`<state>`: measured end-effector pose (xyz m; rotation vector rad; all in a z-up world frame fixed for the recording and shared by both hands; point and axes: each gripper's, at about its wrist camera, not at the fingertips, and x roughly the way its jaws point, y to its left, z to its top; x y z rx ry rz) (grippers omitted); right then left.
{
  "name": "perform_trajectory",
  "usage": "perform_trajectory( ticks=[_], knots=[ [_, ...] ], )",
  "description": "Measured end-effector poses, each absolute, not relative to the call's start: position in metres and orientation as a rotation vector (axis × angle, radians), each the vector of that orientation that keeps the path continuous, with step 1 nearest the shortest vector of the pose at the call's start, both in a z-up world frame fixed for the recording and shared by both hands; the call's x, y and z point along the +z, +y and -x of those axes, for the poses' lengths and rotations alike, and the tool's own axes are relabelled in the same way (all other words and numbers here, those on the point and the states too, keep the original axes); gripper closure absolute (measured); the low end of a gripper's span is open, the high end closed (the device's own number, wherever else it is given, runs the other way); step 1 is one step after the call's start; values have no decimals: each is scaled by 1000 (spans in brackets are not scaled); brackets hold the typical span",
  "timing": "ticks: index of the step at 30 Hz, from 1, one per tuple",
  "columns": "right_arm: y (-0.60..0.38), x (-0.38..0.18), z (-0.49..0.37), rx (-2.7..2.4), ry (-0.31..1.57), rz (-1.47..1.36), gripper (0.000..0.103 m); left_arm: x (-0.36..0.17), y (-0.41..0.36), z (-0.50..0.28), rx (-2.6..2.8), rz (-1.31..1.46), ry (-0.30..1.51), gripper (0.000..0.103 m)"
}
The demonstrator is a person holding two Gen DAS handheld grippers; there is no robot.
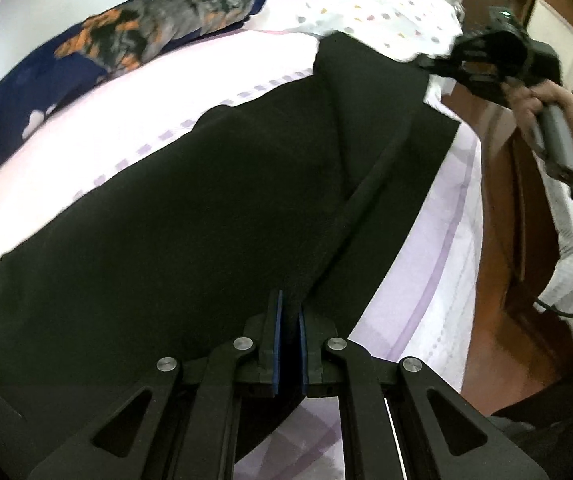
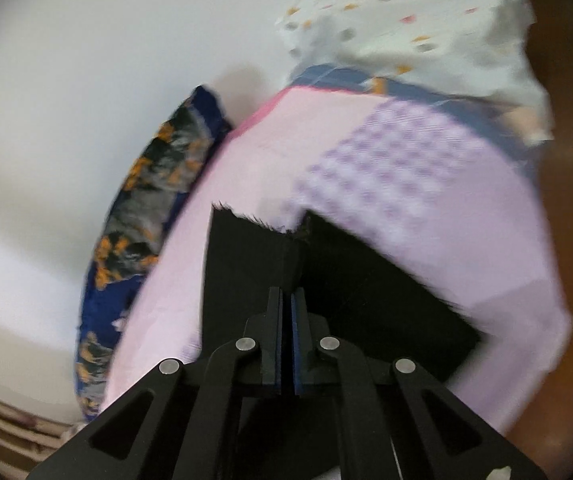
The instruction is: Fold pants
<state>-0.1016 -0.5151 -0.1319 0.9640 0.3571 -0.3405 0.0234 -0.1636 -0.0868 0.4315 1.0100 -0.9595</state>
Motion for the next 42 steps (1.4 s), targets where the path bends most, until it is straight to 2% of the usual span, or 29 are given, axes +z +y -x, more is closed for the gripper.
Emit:
perform_trajectory(
  ticks=[6,18,20,21,24,26,27,28,34,42],
  knots=[
    [-513,-184,127,-436,429,-1009,99,-94,-170,-15,-957,-515,987,95],
    [-516,-187,128,-492,426,-988,101,-94,-174,-8,-960,-566,961,94],
    [-516,-186,128,-492,441,-980,100,-93,-176,-9,-961,-561,968,88],
    [-517,-185,128,-497,447,-978,92,-92,-176,-10,-966,-546,981,85],
    [-519,-178,138,-554,449,-970,80,-84,-171,-15,-996,-466,1006,79],
    [-520,-172,146,-577,434,-956,80,-74,-163,-20,-1016,-398,996,69],
    [-519,-167,149,-587,428,-948,80,-68,-157,-23,-1019,-360,987,60],
    [-518,-162,151,-597,421,-935,80,-59,-147,-28,-1018,-302,966,57],
    [-477,-112,112,-448,429,-760,80,-34,-72,-73,-806,-109,871,52],
    [-339,-73,-24,-10,604,-490,80,-51,43,-115,-446,17,874,52]
  ],
)
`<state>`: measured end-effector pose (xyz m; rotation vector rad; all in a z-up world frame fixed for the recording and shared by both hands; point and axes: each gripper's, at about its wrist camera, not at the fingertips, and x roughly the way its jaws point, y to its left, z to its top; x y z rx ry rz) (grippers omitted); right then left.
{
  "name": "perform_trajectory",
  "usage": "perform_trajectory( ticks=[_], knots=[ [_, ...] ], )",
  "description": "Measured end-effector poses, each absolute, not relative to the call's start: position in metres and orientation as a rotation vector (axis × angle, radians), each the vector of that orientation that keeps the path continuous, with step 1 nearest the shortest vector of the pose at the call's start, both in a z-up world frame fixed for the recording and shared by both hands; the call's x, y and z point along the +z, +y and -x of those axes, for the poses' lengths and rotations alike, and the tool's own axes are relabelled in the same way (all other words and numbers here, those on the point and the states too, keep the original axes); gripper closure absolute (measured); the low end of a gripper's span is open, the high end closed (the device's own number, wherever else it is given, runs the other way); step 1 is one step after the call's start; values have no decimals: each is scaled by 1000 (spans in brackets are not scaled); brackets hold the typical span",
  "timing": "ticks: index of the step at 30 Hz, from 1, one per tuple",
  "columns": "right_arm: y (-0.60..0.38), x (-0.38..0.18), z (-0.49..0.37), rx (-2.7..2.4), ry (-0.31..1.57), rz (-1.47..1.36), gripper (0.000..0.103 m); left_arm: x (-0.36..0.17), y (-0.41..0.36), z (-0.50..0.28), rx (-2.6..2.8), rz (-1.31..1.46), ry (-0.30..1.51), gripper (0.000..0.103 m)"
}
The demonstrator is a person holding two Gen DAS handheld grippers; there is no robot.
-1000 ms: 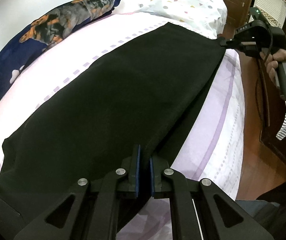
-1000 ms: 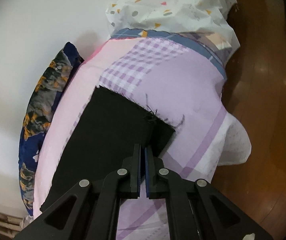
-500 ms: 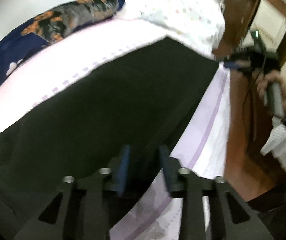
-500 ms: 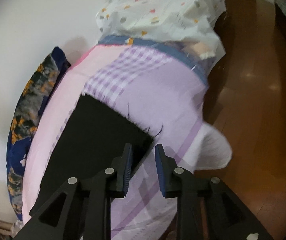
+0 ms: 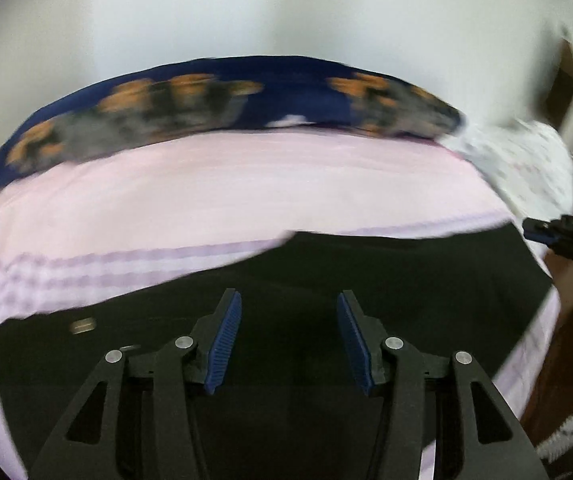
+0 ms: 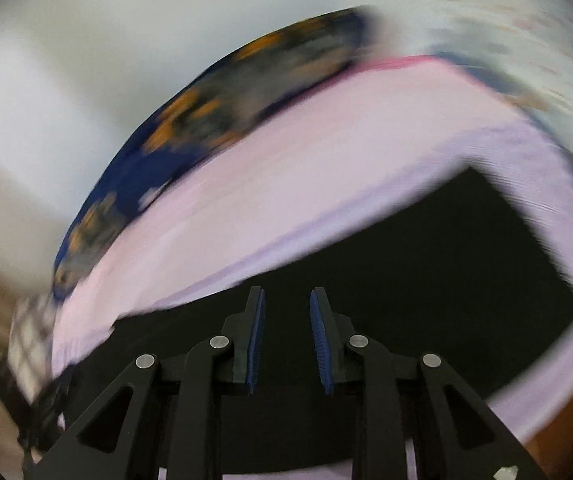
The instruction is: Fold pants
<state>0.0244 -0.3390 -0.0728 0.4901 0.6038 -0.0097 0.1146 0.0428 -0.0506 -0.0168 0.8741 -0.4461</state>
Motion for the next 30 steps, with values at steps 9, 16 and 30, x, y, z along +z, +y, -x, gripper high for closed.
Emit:
perform_trajectory(
  ticks=[9,16,30],
  knots=[
    [-189,-71,-138,307,766,-289,70,-93,117,-123,-314,75,925,54],
    [-124,-96,-192,396,899,-187,65,-103,130,-119,-341,115,920,62],
    [-95,-110,-219,358,867,-77,95,-113,153,-124,-371,215,924,83]
  ],
)
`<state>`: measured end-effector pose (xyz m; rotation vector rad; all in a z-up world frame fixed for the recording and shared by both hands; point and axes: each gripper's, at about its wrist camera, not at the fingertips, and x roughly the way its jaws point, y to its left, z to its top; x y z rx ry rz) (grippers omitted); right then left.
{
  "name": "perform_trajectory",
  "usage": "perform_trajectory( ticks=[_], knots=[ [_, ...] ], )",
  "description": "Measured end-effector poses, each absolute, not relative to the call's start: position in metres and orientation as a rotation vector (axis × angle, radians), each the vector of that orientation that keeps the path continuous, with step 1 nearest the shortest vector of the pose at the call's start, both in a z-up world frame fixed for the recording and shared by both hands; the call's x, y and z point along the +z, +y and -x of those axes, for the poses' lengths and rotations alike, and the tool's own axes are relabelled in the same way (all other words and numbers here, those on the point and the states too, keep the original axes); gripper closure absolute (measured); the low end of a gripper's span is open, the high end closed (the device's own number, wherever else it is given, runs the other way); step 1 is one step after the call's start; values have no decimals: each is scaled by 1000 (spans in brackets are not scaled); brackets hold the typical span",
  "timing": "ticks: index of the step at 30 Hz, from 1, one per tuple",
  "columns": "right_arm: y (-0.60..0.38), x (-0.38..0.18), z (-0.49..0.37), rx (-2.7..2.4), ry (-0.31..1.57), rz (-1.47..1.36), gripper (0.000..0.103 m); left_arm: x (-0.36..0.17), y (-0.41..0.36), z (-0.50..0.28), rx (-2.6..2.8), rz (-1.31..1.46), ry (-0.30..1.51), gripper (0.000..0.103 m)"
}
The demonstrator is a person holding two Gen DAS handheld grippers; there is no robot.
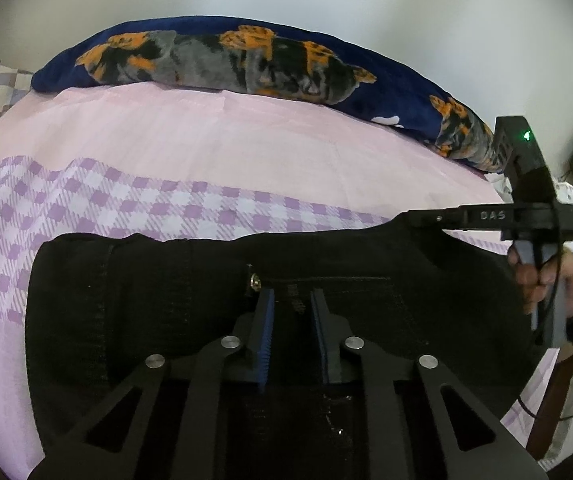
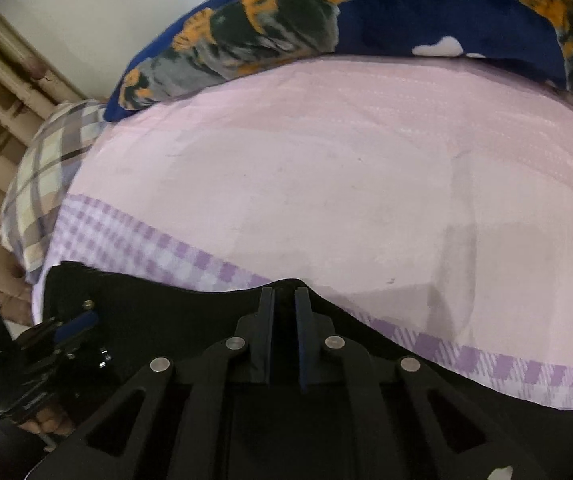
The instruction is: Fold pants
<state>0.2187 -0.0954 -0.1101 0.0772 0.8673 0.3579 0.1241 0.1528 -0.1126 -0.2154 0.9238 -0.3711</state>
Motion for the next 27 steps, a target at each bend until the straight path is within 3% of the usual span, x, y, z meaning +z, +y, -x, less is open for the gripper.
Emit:
perform_trajectory(
  ticks=[4,6,10,17,25,27],
  knots=[
    [-94,-105,-212,343,837,-84,87,-112,151,-125,-367,208,929,83],
    [-99,-95,-201,315,794,-104,76,-108,150,-124,-361,225,938,80],
    [-120,-75,-162,273,695,-112,75,-87,140,-109,-342,199,880,56],
    [-173,-92,-112,115,674,-95,71,-78,102,-78,-441,61,864,53],
    [-216,-114,-122,1,705,-162,72,-108,101,-67,-371,5,954,53],
    [-220,-117,-125,-22,690,-159,76,-114,106,-66,-348,12,955,53]
  ],
)
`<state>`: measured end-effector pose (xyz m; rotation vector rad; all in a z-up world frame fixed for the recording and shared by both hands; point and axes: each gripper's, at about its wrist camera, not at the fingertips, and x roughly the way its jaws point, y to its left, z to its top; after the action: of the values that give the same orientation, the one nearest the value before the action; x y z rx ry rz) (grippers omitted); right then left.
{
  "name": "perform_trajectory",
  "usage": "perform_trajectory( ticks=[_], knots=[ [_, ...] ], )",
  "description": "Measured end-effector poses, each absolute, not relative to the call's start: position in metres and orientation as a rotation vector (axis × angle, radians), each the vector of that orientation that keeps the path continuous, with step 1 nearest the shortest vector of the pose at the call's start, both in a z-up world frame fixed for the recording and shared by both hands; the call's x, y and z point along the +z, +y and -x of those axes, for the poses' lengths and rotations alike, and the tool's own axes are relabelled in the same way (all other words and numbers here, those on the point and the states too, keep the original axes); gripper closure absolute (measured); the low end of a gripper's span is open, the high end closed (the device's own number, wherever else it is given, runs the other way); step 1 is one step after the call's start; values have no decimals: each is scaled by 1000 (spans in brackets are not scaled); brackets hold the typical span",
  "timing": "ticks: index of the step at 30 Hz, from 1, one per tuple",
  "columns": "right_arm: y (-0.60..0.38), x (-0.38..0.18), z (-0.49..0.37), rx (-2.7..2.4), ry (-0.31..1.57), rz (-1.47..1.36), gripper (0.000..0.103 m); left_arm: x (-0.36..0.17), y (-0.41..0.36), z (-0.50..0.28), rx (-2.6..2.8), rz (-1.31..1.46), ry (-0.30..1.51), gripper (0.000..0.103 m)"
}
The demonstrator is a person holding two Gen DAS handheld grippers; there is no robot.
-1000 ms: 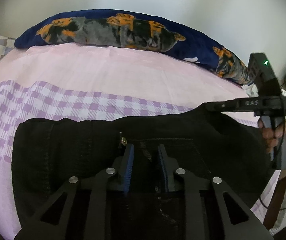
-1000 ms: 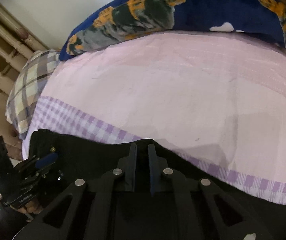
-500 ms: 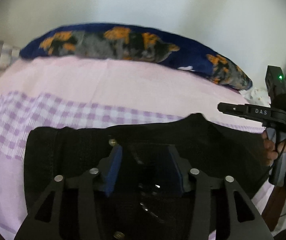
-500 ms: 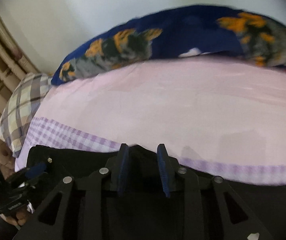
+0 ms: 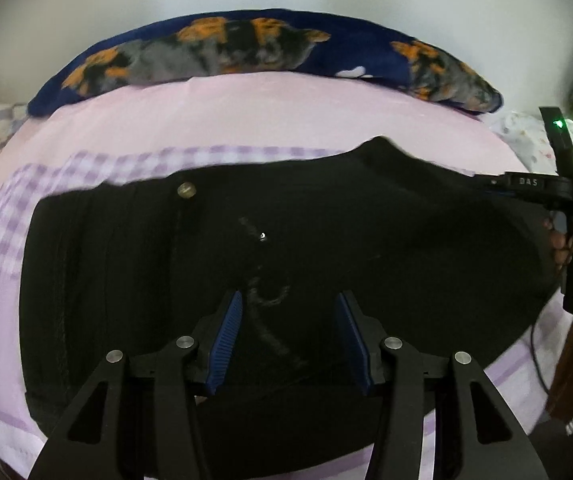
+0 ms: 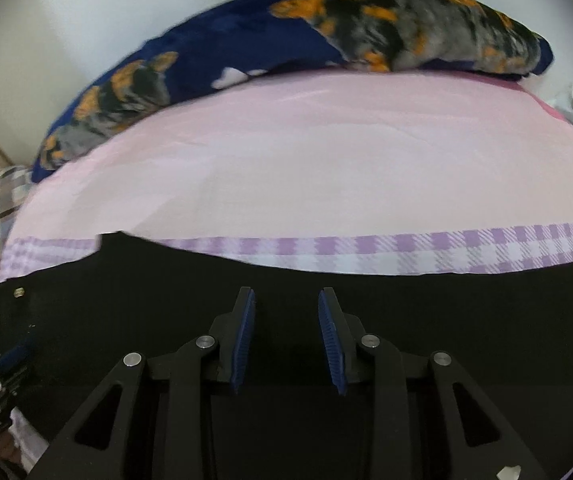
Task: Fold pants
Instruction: 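Press the folded pants flat with both open tools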
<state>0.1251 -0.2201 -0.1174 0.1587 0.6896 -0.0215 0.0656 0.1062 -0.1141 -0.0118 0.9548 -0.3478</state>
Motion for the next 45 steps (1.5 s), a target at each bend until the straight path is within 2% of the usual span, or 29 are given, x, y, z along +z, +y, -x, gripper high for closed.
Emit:
perform_trajectory(
  ticks=[5,12,20,33,45],
  knots=[
    [-223,-116,-133,-66,690,-161,78,-118,109,-65,-312,19,947,53],
    [-224,-113,-122,-57,675,-194,75,-120,98,-62,-239,-33,933,53],
    [-245,-120,-66,-90,642,-229,71,-123,91,-54,-180,-89,910,49],
    [-343,-163,41,-275,637,-407,71,-117,79,-37,-130,-116,910,43],
    [-432,-177,127,-371,546,-621,68,-96,14,-40,-331,-127,904,42]
  ],
)
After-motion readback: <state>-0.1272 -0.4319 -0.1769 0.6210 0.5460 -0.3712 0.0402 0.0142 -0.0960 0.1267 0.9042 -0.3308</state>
